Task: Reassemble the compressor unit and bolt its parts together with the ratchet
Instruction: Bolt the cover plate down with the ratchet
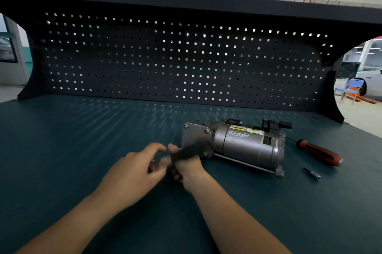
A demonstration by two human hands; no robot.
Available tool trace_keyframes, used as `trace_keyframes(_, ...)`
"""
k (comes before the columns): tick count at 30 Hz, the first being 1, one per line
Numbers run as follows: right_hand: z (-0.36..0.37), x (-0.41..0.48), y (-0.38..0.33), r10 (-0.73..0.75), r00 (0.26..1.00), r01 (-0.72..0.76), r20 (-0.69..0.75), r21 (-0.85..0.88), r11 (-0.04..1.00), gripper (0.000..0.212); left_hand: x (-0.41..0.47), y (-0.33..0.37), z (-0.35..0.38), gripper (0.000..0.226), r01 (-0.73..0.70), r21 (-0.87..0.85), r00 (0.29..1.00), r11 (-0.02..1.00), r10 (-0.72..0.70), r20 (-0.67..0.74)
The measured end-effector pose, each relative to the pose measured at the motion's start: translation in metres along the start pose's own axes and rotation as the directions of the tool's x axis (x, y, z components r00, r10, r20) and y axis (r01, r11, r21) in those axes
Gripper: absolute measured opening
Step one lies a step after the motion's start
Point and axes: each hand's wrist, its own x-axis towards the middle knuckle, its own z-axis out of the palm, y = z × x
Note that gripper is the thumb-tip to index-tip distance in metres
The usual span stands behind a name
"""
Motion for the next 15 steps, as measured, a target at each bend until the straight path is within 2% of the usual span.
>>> trace_keyframes(1,0.0,0.001,0.0,-0.029,0.999,0.029,-0.019,-0.013,1.0,0.031,-0.001,-0.001,0.0,0.03,-0.061,0.094,0.998,0.994,0.062,-0.003)
trace_keyframes(3,0.0,0.002,0.0,-0.068,0.997,0.067,-0.043,-0.028,0.997,0.033,-0.002,0.0,0.001,0.036,-0.117,0.117,0.993,0.986,0.117,0.006)
trace_keyframes(4,0.0,0.002,0.0,-0.072,0.996,0.07,-0.051,-0.028,0.997,0.033,-0.002,0.001,0.001,0.035,-0.109,0.05,0.994,0.993,0.109,0.013)
trace_keyframes(6,0.001,0.002,0.001,-0.06,0.996,0.059,-0.067,-0.021,0.998,0.03,-0.002,0.006,0.002,0.028,0.015,-0.271,1.0,0.963,-0.009,0.025)
trace_keyframes(7,0.001,0.001,0.001,-0.048,0.996,0.048,-0.069,-0.003,0.999,0.028,-0.002,0.011,0.003,0.022,0.144,-0.475,0.99,0.868,-0.128,0.067)
trace_keyframes(8,0.002,0.0,0.001,-0.036,0.997,0.037,-0.072,0.016,0.999,0.026,-0.002,0.016,0.002,0.019,0.282,-0.64,0.958,0.714,-0.248,0.145)
trace_keyframes(10,0.002,-0.002,0.0,-0.017,0.996,0.02,-0.084,0.036,0.999,0.025,0.001,0.021,0.003,0.028,0.489,-0.798,0.851,0.351,-0.393,0.349)
trace_keyframes(12,0.002,-0.003,-0.001,-0.007,0.997,0.011,-0.083,0.047,0.999,0.026,0.002,0.02,0.001,0.035,0.54,-0.84,0.749,-0.055,-0.425,0.509)
trace_keyframes(13,0.003,-0.004,-0.001,-0.003,0.997,0.007,-0.078,0.044,0.999,0.026,0.003,0.02,-0.001,0.033,0.511,-0.834,0.722,-0.208,-0.422,0.548)
trace_keyframes(14,0.002,-0.004,-0.002,-0.001,0.997,0.003,-0.071,0.033,0.999,0.027,0.003,0.02,-0.003,0.03,0.484,-0.828,0.709,-0.283,-0.429,0.56)
trace_keyframes(15,0.002,-0.004,-0.002,0.006,0.998,-0.004,-0.061,0.023,1.0,0.027,0.003,0.02,-0.005,0.028,0.483,-0.831,0.709,-0.276,-0.433,0.556)
